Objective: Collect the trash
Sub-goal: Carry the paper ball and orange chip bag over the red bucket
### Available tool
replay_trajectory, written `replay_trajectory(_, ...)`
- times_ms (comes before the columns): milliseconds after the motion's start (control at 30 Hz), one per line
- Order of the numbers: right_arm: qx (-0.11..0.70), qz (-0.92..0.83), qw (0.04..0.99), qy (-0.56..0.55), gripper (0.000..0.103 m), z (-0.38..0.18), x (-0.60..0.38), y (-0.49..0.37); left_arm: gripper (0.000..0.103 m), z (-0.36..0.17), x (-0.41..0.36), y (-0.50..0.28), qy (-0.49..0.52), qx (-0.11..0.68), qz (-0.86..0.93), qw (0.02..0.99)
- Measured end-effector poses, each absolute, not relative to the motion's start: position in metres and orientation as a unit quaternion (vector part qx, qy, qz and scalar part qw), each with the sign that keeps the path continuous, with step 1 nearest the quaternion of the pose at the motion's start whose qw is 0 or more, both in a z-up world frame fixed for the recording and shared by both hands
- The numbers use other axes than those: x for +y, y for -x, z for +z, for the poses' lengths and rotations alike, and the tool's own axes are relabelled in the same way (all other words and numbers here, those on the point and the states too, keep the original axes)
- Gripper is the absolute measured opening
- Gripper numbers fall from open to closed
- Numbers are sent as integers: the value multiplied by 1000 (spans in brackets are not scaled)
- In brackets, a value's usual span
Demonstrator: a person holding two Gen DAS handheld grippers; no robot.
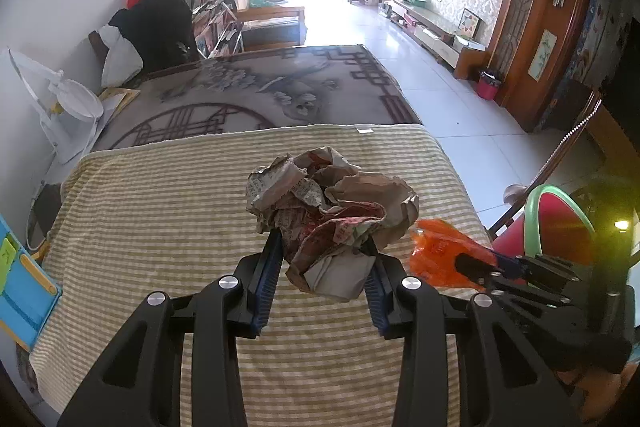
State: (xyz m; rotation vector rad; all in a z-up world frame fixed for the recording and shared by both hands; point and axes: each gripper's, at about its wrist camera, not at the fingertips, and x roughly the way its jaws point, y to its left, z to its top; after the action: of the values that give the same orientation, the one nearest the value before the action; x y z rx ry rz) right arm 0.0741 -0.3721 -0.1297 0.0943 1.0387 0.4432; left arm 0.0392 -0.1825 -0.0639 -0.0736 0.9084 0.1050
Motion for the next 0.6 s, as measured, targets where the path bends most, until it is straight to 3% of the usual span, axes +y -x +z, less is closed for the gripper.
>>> replay_trajectory(300, 419, 206, 879, -98, 20, -72, -406, -56, 36, -61, -187, -51, 36, 436, 29, 899)
replay_trajectory(600, 399, 180, 890, -126, 20, -60, -444, -50, 36, -53, -222, -59, 20, 430, -5, 903)
